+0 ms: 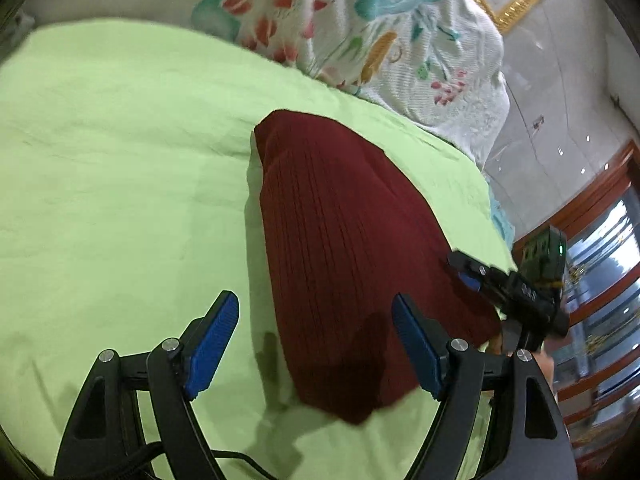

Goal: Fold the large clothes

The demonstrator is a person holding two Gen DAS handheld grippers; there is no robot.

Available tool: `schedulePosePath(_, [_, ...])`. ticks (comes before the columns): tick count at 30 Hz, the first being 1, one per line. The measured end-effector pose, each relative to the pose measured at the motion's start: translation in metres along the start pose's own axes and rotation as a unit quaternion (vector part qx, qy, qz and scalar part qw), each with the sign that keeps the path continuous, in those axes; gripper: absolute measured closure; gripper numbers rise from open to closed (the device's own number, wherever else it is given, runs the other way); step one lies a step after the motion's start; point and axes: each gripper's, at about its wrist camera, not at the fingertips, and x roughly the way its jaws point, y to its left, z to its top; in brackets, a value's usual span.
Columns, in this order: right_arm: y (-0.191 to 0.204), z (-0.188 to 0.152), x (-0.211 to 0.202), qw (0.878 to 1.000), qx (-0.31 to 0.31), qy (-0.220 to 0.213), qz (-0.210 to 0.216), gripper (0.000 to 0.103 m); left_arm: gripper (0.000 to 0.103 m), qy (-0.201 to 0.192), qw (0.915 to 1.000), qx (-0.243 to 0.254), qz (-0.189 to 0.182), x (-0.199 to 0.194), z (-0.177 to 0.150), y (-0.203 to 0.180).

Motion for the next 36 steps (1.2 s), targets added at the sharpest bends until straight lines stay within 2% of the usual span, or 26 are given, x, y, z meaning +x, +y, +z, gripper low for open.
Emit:
schedulePosePath(4, [-0.008,0.000,0.013,0.999,0.019,0.020,0.015,0.025,0.022,0.029,0.9983,-0.034,-0.038,0.031,0.020,0.016])
schedulePosePath(6, [-0.012,0.001,0.019,0.999,0.031,0.024,0.025,0.025,0.020,0.047,0.9969,-0.035,-0.053,0.047,0.026,0.017])
schedulePosePath(10, [-0.020,0.007,0.031,0.996,0.057,0.031,0.055,0.025,0.017,0.070,0.9960,-0.022,-0.052,0.069,0.031,0.011])
schedulePosePath(15, [-0.017,0.015,0.045,0.996,0.063,0.038,0.056,0.026,0.022,0.086,0.9950,-0.010,-0.050,0.093,0.027,-0.003])
schedulePosePath(16, [-0.015,0.015,0.046,0.996,0.059,0.042,0.054,0.035,0.024,0.082,0.9957,0.001,-0.042,0.095,0.026,-0.009])
schedulePosePath(17, [-0.012,0.014,0.049,0.995,0.060,0.050,0.059,0.050,0.029,0.074,0.9966,0.014,-0.034,0.094,0.025,-0.015])
schedulePosePath(18, [-0.012,0.013,0.051,0.994,0.067,0.054,0.068,0.053,0.035,0.068,0.9971,0.022,-0.029,0.092,0.023,-0.019])
schedulePosePath(20, [-0.009,0.011,0.049,0.994,0.067,0.050,0.071,0.061,0.042,0.052,0.9979,0.030,-0.022,0.082,0.019,-0.024])
schedulePosePath(25, [0.025,0.005,0.034,0.994,0.040,0.040,0.095,0.065,0.052,0.019,0.9994,0.021,-0.019,0.037,0.004,-0.021])
schedulePosePath(28, [0.058,-0.007,0.037,0.991,0.015,0.048,0.122,0.066,0.056,-0.004,0.9997,0.022,0.003,-0.010,-0.012,-0.010])
schedulePosePath(32, [0.101,-0.026,0.063,0.984,-0.011,0.068,0.163,0.066,0.062,-0.021,0.9988,0.011,0.043,-0.069,-0.034,0.017])
schedulePosePath(34, [0.119,-0.034,0.076,0.982,-0.018,0.071,0.176,0.066,0.071,-0.031,0.9972,0.009,0.068,-0.093,-0.042,0.030])
schedulePosePath(36, [0.129,-0.036,0.083,0.980,-0.018,0.061,0.189,0.067,0.090,-0.047,0.9956,0.014,0.080,-0.113,-0.048,0.041])
